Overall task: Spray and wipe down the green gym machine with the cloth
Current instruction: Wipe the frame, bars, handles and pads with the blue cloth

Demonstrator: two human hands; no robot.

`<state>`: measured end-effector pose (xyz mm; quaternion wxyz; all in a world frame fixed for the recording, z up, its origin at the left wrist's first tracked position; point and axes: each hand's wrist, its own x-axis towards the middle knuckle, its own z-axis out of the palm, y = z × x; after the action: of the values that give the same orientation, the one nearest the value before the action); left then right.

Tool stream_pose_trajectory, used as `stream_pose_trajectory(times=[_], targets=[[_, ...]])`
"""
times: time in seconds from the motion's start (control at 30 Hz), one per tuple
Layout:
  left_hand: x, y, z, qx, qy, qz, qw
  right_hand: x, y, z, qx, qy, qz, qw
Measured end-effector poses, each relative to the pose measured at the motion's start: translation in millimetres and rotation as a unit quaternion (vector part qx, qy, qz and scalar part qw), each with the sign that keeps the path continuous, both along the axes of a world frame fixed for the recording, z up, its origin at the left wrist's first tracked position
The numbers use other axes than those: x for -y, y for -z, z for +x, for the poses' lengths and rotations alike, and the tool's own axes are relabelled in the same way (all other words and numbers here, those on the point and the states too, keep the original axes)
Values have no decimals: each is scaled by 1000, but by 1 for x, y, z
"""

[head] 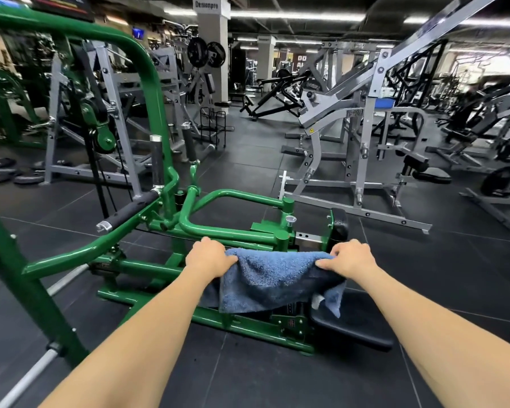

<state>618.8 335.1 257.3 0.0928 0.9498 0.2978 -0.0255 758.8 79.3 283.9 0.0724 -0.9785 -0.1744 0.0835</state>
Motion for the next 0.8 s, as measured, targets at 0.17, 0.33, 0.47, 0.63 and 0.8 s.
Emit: stream_pose_trajectory(times=[0.17,0.33,0.47,0.63,0.8], targets=[[2,-13,6,15,-15,-35,999,-28,-7,-8,-16,-18,33,999],[23,-11,36,134,-121,-401,898,-74,-12,-19,-84,-18,173,981],[46,-7,43,135,-179,-608,762,-97,6,-28,-308,-19,281,909],[38,32,50,156,-248,-567,770,-77,32,-18,-423,-19,343,839],[44,40,83,209,-236,-637,703,-83,51,-3,-395,-60,337,853]])
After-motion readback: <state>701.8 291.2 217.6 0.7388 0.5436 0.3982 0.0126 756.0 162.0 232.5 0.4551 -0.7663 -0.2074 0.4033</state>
